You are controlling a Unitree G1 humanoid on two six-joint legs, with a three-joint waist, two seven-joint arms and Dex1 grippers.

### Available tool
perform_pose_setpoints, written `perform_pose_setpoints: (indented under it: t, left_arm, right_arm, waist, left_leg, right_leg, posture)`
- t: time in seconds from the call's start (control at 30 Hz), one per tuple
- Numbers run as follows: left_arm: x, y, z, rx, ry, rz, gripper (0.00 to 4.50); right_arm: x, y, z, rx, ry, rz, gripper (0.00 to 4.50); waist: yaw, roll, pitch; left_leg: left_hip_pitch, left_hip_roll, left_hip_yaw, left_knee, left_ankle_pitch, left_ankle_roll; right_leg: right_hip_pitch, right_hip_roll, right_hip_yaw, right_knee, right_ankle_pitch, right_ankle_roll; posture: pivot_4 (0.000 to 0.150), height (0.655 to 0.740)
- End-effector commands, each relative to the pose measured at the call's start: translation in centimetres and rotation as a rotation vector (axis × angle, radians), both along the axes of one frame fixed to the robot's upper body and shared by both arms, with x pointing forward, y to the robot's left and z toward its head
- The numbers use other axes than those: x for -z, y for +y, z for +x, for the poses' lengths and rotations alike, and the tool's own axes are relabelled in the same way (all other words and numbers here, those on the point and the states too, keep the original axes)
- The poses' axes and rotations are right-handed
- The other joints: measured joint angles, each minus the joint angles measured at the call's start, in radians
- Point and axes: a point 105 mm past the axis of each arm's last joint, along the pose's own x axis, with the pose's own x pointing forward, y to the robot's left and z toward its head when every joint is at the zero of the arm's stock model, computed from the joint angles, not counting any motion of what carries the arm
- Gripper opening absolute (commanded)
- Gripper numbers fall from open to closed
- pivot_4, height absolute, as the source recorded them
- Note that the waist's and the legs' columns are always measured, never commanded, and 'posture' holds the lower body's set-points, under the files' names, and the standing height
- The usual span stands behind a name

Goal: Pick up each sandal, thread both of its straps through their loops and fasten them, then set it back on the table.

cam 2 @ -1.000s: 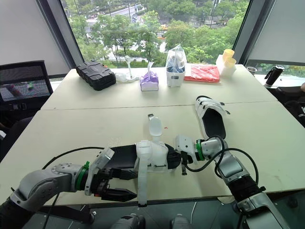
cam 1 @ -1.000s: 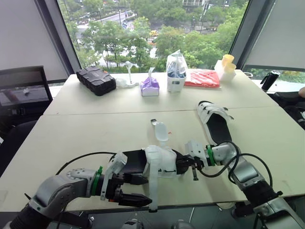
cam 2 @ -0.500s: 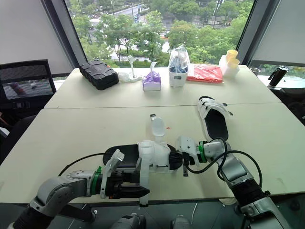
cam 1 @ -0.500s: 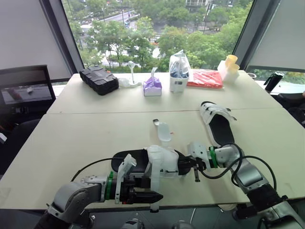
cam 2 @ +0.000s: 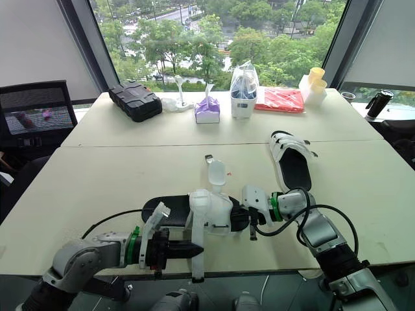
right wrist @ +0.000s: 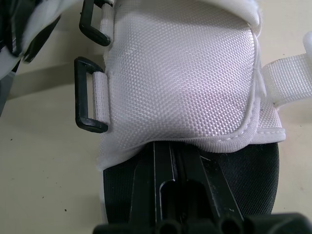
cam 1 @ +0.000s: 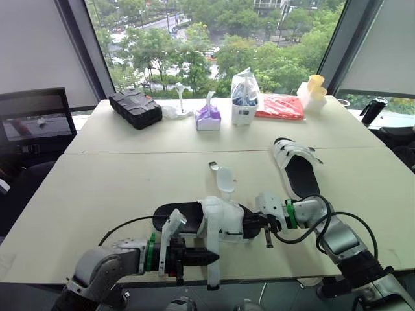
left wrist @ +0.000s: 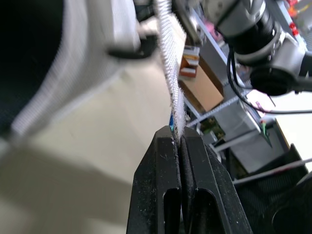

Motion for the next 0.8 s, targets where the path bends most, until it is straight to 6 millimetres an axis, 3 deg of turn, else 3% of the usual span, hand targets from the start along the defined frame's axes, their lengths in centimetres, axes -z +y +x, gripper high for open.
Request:
perform_pose_setpoints:
  t: [0.03, 0.17, 0.27, 0.4, 0.6, 0.8]
  left_arm:
    - [-3.8, 1.2, 2.1, -0.026, -0.021, -0.106, 0.03]
    - [-6.6, 2.1, 3.9, -0.021, -0.025, -0.164, 0.03]
    - [-7.2, 2.4, 4.7, -0.026, -0.024, -0.166, 0.03]
    - [-8.7, 1.7, 7.8, -0.025, -0.064, -0.188, 0.03]
    - [-7.8, 0.7, 9.6, 0.027, -0.027, -0.164, 0.03]
    - [-7.5, 0.5, 9.2, 0.104, -0.009, -0.158, 0.03]
  right_arm:
    - [2.4, -0.5, -1.0, -0.005, 0.09, -0.073, 0.0]
    - [2.5, -0.5, -0.9, -0.003, 0.089, -0.072, 0.0]
    - [2.5, -0.5, -0.9, -0.004, 0.089, -0.075, 0.0]
    - [2.6, -0.5, -0.6, -0.004, 0.084, -0.081, 0.0]
    - [2.7, -0.5, -0.5, -0.011, 0.074, -0.088, 0.0]
    - [2.8, -0.5, -0.5, -0.013, 0.069, -0.094, 0.0]
  waist:
    - [0.0, 0.0, 0.0]
    - [-0.001, 0.0, 0.0]
    - [-0.002, 0.0, 0.0]
    - [0.001, -0.003, 0.0]
    - [-0.007, -0.003, 0.0]
    - [-0.007, -0.003, 0.0]
  left_leg:
    - [0.0, 0.0, 0.0, 0.0, 0.0, 0.0]
    - [0.0, 0.0, 0.0, 0.0, 0.0, 0.0]
    - [0.0, -0.001, 0.0, 0.0, 0.0, 0.0]
    - [0.0, -0.001, 0.0, 0.001, 0.001, 0.0]
    - [0.001, -0.001, 0.0, 0.001, 0.001, -0.001]
    - [-0.001, -0.001, -0.001, -0.001, 0.002, 0.0]
  right_leg:
    - [0.0, 0.0, 0.0, 0.0, 0.0, 0.0]
    - [-0.001, 0.0, -0.001, 0.0, 0.0, 0.0]
    - [-0.001, 0.0, -0.001, 0.0, 0.0, 0.001]
    - [0.0, 0.0, -0.001, 0.001, 0.001, 0.001]
    - [0.004, 0.0, -0.002, 0.0, 0.001, 0.001]
    - [0.0, 0.0, -0.002, 0.001, 0.002, 0.004]
  posture:
    - [0.15, 0.74]
    - [0.15, 0.74]
    - [0.15, 0.74]
    - [0.15, 0.74]
    - [0.15, 0.74]
    - [0.15, 0.74]
